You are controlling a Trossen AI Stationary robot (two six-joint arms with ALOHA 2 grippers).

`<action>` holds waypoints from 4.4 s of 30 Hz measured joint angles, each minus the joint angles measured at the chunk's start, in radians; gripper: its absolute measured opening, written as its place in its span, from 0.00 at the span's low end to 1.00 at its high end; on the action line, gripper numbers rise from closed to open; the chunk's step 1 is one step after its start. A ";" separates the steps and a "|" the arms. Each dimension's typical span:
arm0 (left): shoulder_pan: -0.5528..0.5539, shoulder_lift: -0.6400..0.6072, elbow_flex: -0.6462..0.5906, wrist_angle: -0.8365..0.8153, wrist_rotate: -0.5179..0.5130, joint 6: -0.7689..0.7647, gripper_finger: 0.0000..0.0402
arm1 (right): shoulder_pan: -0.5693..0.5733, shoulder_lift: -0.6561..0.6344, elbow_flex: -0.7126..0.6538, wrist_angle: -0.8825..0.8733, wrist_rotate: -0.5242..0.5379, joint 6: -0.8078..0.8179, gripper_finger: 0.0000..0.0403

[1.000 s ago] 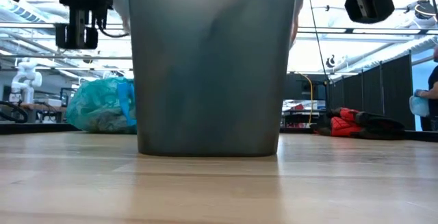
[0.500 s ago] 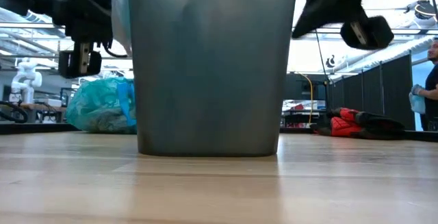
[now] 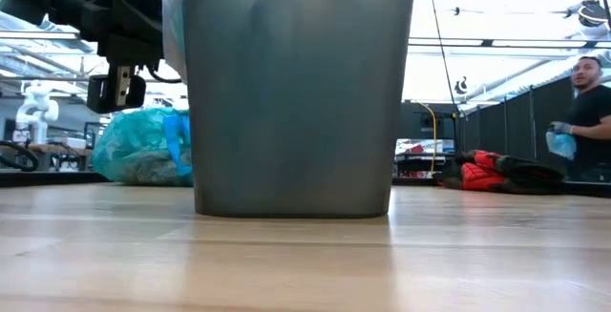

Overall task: Place trash/remove bag and relplace
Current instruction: Insert the new blue trash bag into the trash bin

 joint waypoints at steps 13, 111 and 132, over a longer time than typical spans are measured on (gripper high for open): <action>0.001 0.000 0.000 -0.007 0.026 -0.001 0.00 | -0.001 0.171 0.071 0.064 0.089 -0.029 0.00; 0.098 0.000 0.000 -0.036 0.136 0.071 0.00 | 0.063 0.257 0.199 -0.191 -0.018 0.099 0.00; 0.099 0.000 0.000 -0.036 0.136 0.077 0.00 | -0.098 0.092 0.199 -0.211 -0.164 0.004 0.00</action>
